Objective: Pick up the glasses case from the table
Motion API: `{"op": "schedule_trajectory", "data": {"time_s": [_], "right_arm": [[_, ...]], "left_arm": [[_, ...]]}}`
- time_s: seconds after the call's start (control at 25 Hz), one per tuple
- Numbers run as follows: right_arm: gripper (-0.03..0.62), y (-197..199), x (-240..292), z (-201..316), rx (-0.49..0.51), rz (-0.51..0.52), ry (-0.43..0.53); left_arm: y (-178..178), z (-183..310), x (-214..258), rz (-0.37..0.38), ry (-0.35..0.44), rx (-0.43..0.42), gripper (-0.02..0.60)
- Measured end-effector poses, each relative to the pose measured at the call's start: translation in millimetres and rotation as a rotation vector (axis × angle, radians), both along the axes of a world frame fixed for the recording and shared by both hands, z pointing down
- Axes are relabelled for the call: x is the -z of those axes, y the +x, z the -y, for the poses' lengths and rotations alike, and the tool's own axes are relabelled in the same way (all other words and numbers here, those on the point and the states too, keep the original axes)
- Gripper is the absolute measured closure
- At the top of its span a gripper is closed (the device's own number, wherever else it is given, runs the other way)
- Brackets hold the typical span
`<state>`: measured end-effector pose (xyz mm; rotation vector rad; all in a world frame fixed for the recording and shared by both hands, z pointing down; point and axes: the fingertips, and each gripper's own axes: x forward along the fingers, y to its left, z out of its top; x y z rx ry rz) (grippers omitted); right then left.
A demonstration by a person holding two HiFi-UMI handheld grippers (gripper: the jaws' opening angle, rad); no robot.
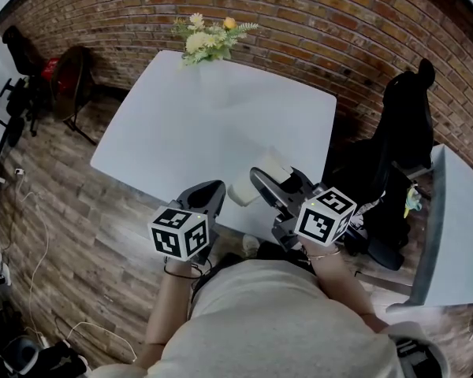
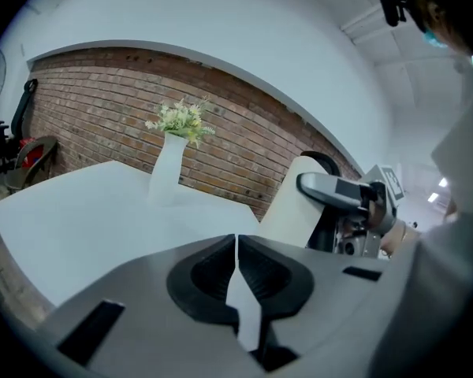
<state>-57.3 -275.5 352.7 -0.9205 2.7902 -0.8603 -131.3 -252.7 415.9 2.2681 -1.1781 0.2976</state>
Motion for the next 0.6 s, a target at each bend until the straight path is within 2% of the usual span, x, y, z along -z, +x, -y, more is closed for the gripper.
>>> {"op": "schedule_trajectory", "data": {"time_s": [0.16, 0.6], "right_arm": [[0.439, -2.6, -8.5, -2.9, 0.018, -0.023, -0.018], [0.439, -10.2, -14.7, -1.3, 0.028, -0.031, -0.028]], "left_arm": [[-3.2, 0.5, -4.3, -0.020, -0.029, 0.012, 0.569], [7.0, -1.5, -6.6, -0.004, -0.030, -0.012, 0.569]]}}
